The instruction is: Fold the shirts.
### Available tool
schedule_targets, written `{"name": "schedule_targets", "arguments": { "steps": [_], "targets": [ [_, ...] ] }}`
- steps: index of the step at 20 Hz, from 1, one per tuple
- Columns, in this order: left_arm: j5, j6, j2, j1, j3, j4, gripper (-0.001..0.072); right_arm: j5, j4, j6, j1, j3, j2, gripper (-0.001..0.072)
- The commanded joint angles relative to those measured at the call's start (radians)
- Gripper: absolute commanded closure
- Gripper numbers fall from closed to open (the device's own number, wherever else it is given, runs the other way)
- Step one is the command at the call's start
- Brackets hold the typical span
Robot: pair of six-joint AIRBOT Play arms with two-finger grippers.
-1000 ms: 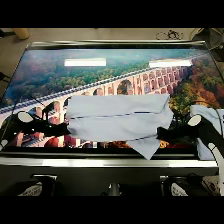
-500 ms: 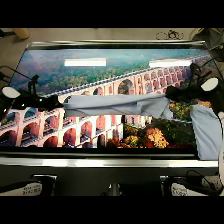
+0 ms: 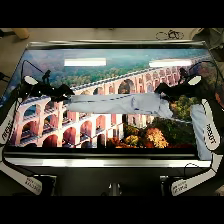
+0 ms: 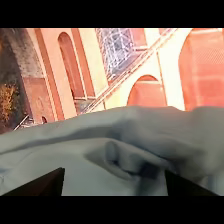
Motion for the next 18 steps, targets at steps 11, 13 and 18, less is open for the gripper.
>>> {"name": "schedule_targets", "arguments": {
  "steps": [11,13,18],
  "targets": [
    [-0.229,0.003,0.281,0.062,0.086,-0.027,0.0095,0.279,-0.042,-0.044,-0.024,0.034,-0.145,-0.0007],
    [-0.241,0.003,0.321,0.045,0.086,-0.027,0.0095,0.242,-0.041,0.003,0.027,0.035,-0.17,-0.0003],
    [-0.198,0.029,0.323,-0.068,0.058,-0.027,0.0354,0.286,0.037,0.032,0.062,0.035,-0.106,0.0696]
  ]
}}
